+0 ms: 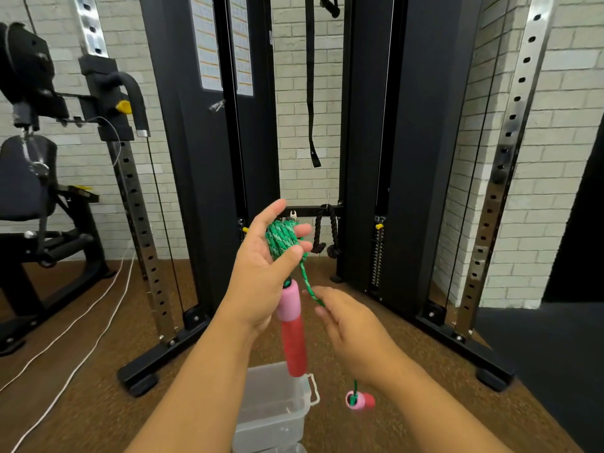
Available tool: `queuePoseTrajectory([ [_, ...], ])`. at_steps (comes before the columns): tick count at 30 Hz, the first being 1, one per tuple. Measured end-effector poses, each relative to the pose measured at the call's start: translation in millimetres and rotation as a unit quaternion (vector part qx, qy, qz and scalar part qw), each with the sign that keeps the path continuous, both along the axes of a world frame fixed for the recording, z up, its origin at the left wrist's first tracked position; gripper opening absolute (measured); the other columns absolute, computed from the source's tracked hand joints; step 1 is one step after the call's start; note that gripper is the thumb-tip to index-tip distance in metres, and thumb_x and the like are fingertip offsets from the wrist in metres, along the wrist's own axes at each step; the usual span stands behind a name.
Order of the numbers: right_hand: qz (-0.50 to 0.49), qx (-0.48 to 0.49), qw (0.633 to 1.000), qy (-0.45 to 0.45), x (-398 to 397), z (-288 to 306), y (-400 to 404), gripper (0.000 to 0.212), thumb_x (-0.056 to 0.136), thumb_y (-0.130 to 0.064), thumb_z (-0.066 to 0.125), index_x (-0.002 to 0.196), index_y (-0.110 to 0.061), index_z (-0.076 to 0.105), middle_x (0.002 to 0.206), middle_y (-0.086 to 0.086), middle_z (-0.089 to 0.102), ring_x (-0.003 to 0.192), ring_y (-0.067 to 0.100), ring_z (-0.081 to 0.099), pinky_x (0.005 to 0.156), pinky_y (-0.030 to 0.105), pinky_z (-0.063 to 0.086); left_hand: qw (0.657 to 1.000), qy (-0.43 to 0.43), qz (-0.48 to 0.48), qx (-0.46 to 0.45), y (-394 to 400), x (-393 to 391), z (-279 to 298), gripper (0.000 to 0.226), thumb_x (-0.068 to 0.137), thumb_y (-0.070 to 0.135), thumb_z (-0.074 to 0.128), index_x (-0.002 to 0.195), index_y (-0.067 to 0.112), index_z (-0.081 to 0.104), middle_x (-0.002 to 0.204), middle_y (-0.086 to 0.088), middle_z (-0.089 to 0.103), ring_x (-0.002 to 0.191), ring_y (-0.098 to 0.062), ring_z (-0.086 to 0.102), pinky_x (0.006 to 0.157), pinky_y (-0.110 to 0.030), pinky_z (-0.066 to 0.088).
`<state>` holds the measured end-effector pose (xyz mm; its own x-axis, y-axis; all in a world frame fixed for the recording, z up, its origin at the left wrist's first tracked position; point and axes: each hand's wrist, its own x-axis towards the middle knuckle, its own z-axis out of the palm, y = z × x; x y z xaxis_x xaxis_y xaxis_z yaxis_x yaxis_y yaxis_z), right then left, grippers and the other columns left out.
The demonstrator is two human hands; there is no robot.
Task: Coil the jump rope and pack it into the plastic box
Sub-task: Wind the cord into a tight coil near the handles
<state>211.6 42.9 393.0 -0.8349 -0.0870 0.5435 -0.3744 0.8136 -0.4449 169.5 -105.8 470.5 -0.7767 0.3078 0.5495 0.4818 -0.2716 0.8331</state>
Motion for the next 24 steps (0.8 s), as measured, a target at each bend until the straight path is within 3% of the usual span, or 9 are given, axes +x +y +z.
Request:
queuePoseTrajectory([
  [4, -0.027, 0.121, 0.99, 0.071, 0.8, 13.0, -3.1, 0.026, 0.099, -0.027, 0.038, 0.121, -0.026, 0.05, 0.098, -0.003, 0.059, 0.088, 0.018, 0.055, 0.072, 0.035, 0.038, 0.999, -0.025, 0.003, -0.039, -4.6, -7.0, -4.5, 0.051, 0.102, 0.01, 0.039, 0.142, 0.042, 0.038, 0.12, -0.003, 0.068, 0.107, -0.019, 0.066, 0.105, -0.045, 0.044],
  [7, -0.042, 0.163, 0.979, 0.117, -0.1, 28.2, -4.0, 0.022, 0.094, -0.03, 0.035, 0.107, -0.027, 0.053, 0.084, -0.005, 0.055, 0.076, 0.018, 0.054, 0.061, 0.037, 0.042, 0.995, -0.051, -0.026, -0.086, -4.1, -9.5, -16.3, 0.045, 0.098, 0.034, 0.037, 0.136, 0.058, 0.038, 0.123, 0.001, 0.066, 0.115, -0.023, 0.06, 0.107, -0.06, 0.036],
  [10, -0.038, 0.162, 0.978, 0.123, -0.7, 43.6, -1.4, 0.024, 0.094, -0.034, 0.038, 0.1, -0.024, 0.058, 0.083, -0.006, 0.055, 0.077, 0.018, 0.053, 0.064, 0.039, 0.043, 0.988, -0.022, -0.033, -0.147, -1.1, -8.2, -25.1, 0.045, 0.098, 0.041, 0.036, 0.14, 0.056, 0.032, 0.148, 0.014, 0.044, 0.139, -0.012, 0.035, 0.117, -0.05, 0.024],
  [12, -0.029, 0.129, 0.984, 0.118, -1.1, 50.9, 1.4, 0.015, 0.093, -0.034, 0.05, 0.096, -0.023, 0.059, 0.085, -0.008, 0.055, 0.08, 0.016, 0.054, 0.072, 0.04, 0.043, 0.984, -0.008, -0.037, -0.173, 0.0, -5.5, -27.8, 0.049, 0.096, 0.046, 0.036, 0.144, 0.053, 0.03, 0.153, 0.021, 0.031, 0.141, -0.002, 0.028, 0.119, -0.043, 0.023],
  [13, -0.021, 0.099, 0.989, 0.104, -1.3, 52.7, 3.3, 0.009, 0.091, -0.032, 0.056, 0.093, -0.023, 0.058, 0.086, -0.01, 0.054, 0.081, 0.014, 0.055, 0.076, 0.04, 0.043, 0.983, -0.009, -0.047, -0.177, 0.1, -4.1, -28.8, 0.05, 0.094, 0.047, 0.037, 0.143, 0.052, 0.031, 0.152, 0.018, 0.034, 0.137, -0.002, 0.035, 0.116, -0.041, 0.029],
  [15, -0.007, 0.029, 0.996, 0.083, -1.0, 55.5, 6.5, 0.009, 0.087, -0.026, 0.065, 0.089, -0.024, 0.056, 0.087, -0.011, 0.055, 0.08, 0.011, 0.058, 0.077, 0.038, 0.046, 0.984, -0.022, -0.074, -0.163, -0.4, -1.4, -29.6, 0.048, 0.094, 0.045, 0.04, 0.141, 0.052, 0.035, 0.137, 0.004, 0.05, 0.108, -0.008, 0.057, 0.098, -0.034, 0.046],
  [17, 0.017, -0.049, 0.997, 0.064, 0.4, 58.1, 7.5, 0.008, 0.088, -0.018, 0.066, 0.089, -0.02, 0.058, 0.087, -0.007, 0.057, 0.072, 0.007, 0.061, 0.07, 0.024, 0.05, 0.984, -0.035, -0.09, -0.151, -2.6, 1.0, -27.8, 0.049, 0.093, 0.041, 0.045, 0.141, 0.048, 0.038, 0.114, -0.007, 0.061, 0.081, -0.015, 0.059, 0.079, -0.031, 0.05],
  [20, 0.026, -0.142, 0.989, 0.045, 2.6, 59.8, 7.4, 0.006, 0.09, -0.013, 0.062, 0.09, -0.019, 0.062, 0.09, -0.005, 0.061, 0.078, 0.002, 0.059, 0.066, 0.006, 0.043, 0.982, -0.021, -0.106, -0.155, -6.1, 6.2, -21.9, 0.062, 0.09, 0.024, 0.06, 0.144, 0.04, 0.035, 0.091, -0.011, 0.069, 0.071, -0.016, 0.059, 0.071, -0.028, 0.051],
  [24, 0.02, -0.219, 0.975, 0.031, 2.1, 55.4, 8.6, 0.012, 0.096, -0.021, 0.054, 0.095, -0.027, 0.064, 0.086, -0.012, 0.064, 0.079, -0.002, 0.057, 0.066, 0.009, 0.042, 0.982, 0.003, -0.128, -0.142, -7.2, 10.9, -11.6, 0.067, 0.088, -0.001, 0.064, 0.14, 0.035, 0.042, 0.084, -0.014, 0.072, 0.063, -0.014, 0.058, 0.068, -0.026, 0.052],
])
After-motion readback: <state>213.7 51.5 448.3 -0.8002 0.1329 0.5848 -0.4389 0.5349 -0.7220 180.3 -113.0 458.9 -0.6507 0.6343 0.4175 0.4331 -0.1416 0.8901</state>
